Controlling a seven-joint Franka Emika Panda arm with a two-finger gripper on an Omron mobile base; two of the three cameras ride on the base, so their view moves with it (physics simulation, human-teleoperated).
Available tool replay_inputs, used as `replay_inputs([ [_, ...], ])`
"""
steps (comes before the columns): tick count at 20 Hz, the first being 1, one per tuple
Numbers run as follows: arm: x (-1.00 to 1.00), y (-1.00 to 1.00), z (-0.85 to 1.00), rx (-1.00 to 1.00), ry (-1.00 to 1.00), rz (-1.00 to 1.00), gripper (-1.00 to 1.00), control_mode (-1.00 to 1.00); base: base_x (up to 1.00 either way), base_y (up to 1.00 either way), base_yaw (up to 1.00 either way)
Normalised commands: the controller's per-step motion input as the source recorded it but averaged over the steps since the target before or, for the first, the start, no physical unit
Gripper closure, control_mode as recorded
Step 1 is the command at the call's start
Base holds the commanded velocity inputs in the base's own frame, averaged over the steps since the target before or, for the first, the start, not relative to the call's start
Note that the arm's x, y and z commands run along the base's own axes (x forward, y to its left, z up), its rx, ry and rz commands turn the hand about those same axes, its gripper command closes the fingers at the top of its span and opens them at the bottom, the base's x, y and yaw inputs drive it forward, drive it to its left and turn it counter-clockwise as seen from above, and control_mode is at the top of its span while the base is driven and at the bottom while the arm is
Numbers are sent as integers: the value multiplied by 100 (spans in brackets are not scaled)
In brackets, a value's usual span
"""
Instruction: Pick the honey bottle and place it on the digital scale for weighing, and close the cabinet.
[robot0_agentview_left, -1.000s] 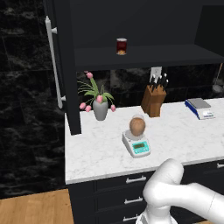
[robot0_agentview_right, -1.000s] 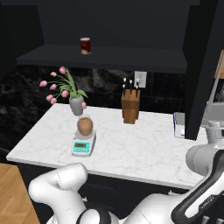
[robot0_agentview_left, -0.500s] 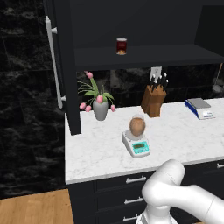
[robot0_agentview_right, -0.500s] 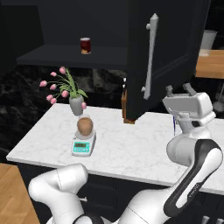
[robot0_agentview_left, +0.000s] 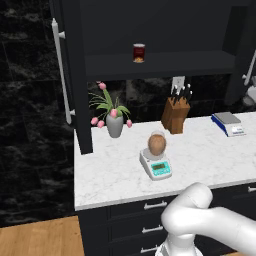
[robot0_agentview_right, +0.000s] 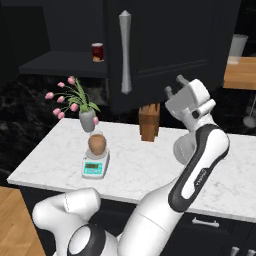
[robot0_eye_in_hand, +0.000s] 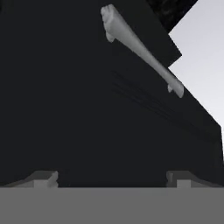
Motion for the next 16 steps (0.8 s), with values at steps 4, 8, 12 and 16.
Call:
replay_inputs([
  [4, 78, 97, 23, -6, 38, -18, -100, -100, 0, 0, 0],
  [8, 53, 82, 0, 0, 58, -26, -100, -100, 0, 0, 0],
  [12, 84, 96, 0, -4, 52, -34, -100, -100, 0, 0, 0],
  [16, 100, 82, 0, -4, 15, -21, -100, -100, 0, 0, 0],
])
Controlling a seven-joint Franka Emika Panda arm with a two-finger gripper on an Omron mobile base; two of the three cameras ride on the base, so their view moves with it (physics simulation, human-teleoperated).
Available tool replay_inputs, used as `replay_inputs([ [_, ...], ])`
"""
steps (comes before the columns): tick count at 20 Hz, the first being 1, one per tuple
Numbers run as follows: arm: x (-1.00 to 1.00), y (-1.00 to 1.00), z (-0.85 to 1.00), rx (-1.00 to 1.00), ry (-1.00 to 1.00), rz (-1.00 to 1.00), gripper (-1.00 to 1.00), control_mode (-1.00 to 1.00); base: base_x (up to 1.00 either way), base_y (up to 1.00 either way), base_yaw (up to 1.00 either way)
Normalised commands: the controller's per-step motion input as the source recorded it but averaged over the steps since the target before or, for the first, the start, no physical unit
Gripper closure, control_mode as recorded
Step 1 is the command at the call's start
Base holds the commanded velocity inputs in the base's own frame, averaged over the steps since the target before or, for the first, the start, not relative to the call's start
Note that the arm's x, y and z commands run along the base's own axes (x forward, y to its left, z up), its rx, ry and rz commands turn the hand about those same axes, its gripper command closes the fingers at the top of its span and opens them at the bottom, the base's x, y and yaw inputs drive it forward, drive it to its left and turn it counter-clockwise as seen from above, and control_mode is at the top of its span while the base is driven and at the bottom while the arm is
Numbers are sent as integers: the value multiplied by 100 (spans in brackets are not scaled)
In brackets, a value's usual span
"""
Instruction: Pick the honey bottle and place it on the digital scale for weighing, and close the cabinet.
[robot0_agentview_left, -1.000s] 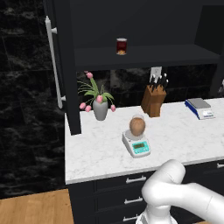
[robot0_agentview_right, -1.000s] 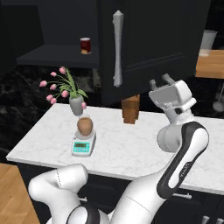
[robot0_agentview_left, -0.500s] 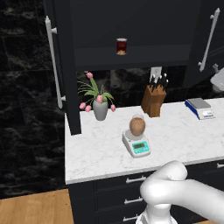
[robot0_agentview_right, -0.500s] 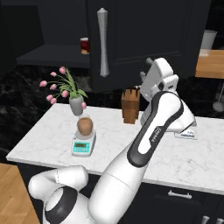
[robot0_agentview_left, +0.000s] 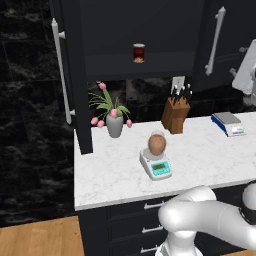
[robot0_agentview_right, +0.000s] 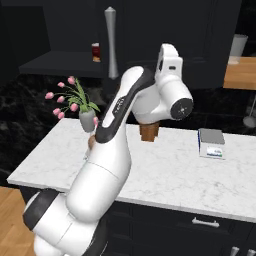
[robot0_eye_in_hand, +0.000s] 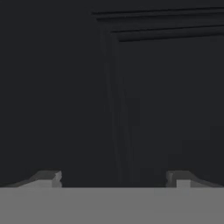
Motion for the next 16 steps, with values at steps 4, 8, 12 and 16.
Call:
replay_inputs([
  [4, 100, 73, -13, 0, 1, -6, -100, -100, 0, 0, 0],
  [8, 90, 32, -29, 0, 0, -1, -100, -100, 0, 0, 0],
  [12, 76, 24, -24, 0, 0, 0, -100, -100, 0, 0, 0],
  [16, 80, 30, -18, 0, 0, 0, -100, -100, 0, 0, 0],
])
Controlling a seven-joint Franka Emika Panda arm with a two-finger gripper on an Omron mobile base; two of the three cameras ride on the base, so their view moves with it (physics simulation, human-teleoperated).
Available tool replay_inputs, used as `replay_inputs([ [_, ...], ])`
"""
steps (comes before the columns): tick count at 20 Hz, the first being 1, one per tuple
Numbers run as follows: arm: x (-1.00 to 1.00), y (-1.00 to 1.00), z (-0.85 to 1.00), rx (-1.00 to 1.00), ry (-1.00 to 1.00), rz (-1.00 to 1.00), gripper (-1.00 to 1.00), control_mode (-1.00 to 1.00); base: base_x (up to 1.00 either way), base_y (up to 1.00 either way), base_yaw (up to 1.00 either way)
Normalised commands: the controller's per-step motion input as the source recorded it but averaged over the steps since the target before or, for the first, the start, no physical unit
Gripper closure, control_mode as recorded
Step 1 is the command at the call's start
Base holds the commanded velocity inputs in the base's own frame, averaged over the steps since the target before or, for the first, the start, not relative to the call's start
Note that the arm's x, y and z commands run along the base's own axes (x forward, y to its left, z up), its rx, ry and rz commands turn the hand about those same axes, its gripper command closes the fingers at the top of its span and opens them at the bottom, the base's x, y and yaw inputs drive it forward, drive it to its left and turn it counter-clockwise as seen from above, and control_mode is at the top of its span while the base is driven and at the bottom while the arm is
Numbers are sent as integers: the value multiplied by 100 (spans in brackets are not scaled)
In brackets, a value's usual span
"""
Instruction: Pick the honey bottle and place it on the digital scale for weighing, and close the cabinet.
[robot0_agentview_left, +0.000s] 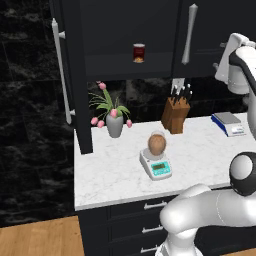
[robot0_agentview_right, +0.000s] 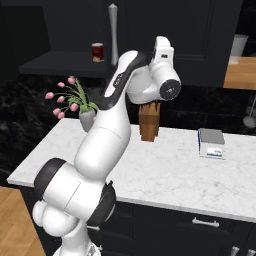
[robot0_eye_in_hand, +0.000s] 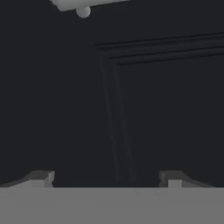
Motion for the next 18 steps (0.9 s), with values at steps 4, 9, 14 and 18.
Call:
replay_inputs([
  [4, 3, 12, 0, 0, -5, 0, -100, -100, 0, 0, 0],
  [9, -72, 0, 0, 0, -2, 0, -100, -100, 0, 0, 0],
  [14, -100, 36, 0, 0, -4, 1, -100, -100, 0, 0, 0],
  [18, -91, 93, 12, 0, -23, 3, -100, -100, 0, 0, 0],
])
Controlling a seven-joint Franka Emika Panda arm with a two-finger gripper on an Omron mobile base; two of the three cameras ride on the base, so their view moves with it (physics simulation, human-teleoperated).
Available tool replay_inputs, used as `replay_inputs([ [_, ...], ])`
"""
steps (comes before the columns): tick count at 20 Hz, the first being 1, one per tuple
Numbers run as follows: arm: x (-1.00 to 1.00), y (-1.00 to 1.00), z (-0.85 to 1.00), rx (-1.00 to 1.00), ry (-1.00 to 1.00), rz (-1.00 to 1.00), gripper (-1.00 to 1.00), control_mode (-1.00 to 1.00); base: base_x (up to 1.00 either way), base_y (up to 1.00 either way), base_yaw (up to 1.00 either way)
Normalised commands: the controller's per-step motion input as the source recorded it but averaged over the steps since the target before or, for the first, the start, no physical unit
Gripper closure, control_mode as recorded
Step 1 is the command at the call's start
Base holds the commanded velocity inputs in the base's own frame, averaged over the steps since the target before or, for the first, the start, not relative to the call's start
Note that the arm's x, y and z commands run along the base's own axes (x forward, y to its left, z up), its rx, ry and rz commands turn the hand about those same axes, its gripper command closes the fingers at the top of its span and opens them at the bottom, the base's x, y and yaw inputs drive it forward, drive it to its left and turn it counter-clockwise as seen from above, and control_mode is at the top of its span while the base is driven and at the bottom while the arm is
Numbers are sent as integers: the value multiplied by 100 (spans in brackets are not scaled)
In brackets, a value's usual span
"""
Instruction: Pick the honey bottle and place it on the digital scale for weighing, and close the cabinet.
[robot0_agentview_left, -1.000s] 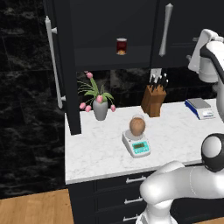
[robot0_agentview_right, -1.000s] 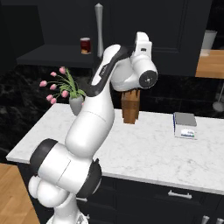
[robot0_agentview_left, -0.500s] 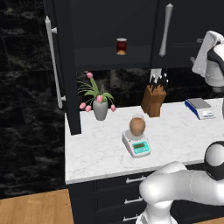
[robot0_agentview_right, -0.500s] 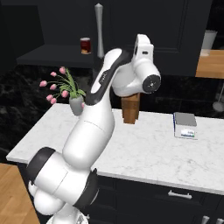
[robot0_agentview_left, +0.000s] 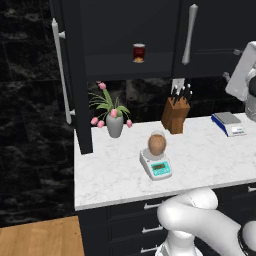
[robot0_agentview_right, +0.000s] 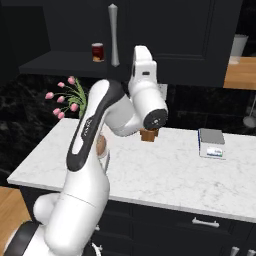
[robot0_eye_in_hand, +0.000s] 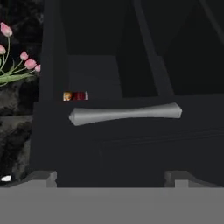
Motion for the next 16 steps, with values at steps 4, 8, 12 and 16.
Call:
replay_inputs([
  [4, -86, 100, 28, 0, -26, 4, -100, -100, 0, 0, 0],
  [8, -90, 100, 4, 7, -13, 6, -100, -100, 0, 0, 0],
  [12, -78, 100, 1, 4, -11, 7, -100, -100, 0, 0, 0],
  [16, -74, 100, 16, -1, -2, 7, -100, -100, 0, 0, 0],
])
